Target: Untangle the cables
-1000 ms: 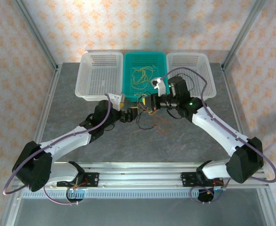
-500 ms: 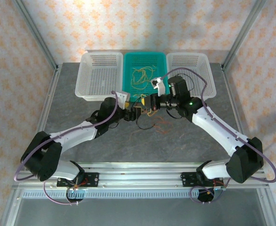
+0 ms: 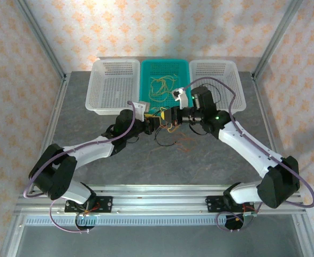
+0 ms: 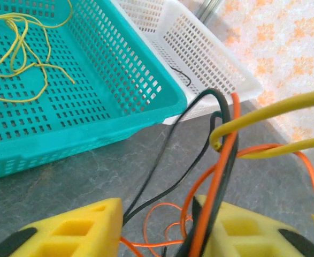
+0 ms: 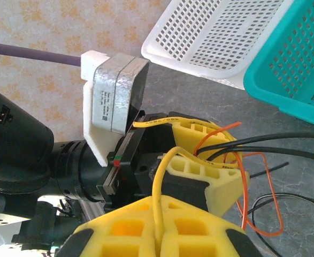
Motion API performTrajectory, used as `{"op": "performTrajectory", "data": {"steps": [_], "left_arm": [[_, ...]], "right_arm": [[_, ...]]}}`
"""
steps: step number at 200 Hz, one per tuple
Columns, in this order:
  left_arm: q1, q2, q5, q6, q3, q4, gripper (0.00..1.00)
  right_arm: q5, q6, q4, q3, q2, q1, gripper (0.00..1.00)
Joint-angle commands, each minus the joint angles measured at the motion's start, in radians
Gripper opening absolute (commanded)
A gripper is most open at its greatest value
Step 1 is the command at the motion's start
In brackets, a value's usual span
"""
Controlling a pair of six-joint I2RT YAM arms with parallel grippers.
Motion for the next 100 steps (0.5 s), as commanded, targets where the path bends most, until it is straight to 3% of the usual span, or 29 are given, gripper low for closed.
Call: {"op": "performTrajectory", "data": {"steps": [1,34,61,100], "left_arm": [[0.004,0.008,0.025,-0.026,-0.005,0.089,0.32],[0.004,0.005,0.034,-0.032,-0.003,0.078,0.14],[0.004,-0.027,-0.008,-0.02,-0.003,0.037,0.0],[0.011,-0.054,-0.053,-0.029,0.0,0.015,0.0]], "right_arm": [[0.022,0.003,0.014,0.014,-0.02,-0.006,0.0],[0.062,-0.01,-0.02,0.01,-0.019,-0.006,0.0],[0.171,-0.005,-0.049,-0.01,-0.019,-0.006,0.0],[0.237,0.004,-0.078,-0.042,0.005,-0.006,0.0]]}}
